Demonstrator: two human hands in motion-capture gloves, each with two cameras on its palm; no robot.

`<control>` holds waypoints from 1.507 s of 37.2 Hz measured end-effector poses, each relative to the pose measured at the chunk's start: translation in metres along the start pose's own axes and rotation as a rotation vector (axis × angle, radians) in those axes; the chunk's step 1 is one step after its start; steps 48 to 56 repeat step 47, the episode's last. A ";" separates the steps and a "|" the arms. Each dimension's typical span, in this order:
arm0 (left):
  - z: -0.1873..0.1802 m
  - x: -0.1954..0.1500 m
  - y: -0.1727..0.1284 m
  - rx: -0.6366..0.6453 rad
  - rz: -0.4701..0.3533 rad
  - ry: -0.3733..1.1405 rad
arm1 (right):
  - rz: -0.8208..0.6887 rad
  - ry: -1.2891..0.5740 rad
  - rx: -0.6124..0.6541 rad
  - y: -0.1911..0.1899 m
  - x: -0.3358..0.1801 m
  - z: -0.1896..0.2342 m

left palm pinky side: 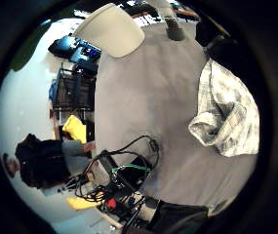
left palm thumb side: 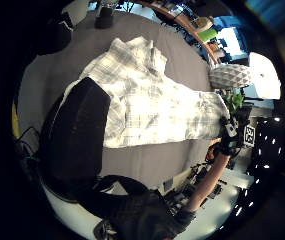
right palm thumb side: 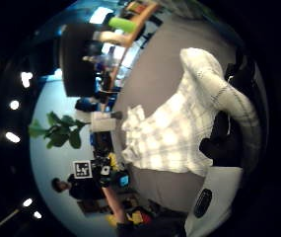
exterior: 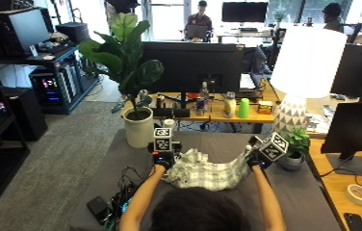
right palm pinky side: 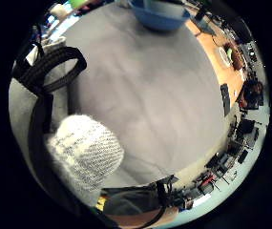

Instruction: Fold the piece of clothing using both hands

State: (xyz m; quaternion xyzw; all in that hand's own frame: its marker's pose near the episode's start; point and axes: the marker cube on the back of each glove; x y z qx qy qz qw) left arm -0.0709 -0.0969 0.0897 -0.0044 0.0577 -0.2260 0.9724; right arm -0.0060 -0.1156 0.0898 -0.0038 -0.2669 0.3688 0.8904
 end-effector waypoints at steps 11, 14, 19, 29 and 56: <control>-0.028 -0.053 0.016 0.114 -0.132 -0.102 | -0.269 -0.159 0.063 0.002 -0.144 0.040; -0.028 -0.069 0.012 0.130 -0.170 -0.115 | -0.463 -0.262 -0.028 0.066 -0.201 0.057; 0.014 -0.083 -0.029 0.032 -0.149 -0.058 | -0.626 -0.385 -0.400 0.116 -0.245 0.131; 0.023 -0.087 -0.023 0.028 -0.136 -0.052 | -0.526 -0.638 -0.580 0.123 -0.235 0.124; 0.027 -0.068 -0.022 0.017 -0.096 -0.053 | -0.709 -0.638 -0.302 0.082 -0.189 0.044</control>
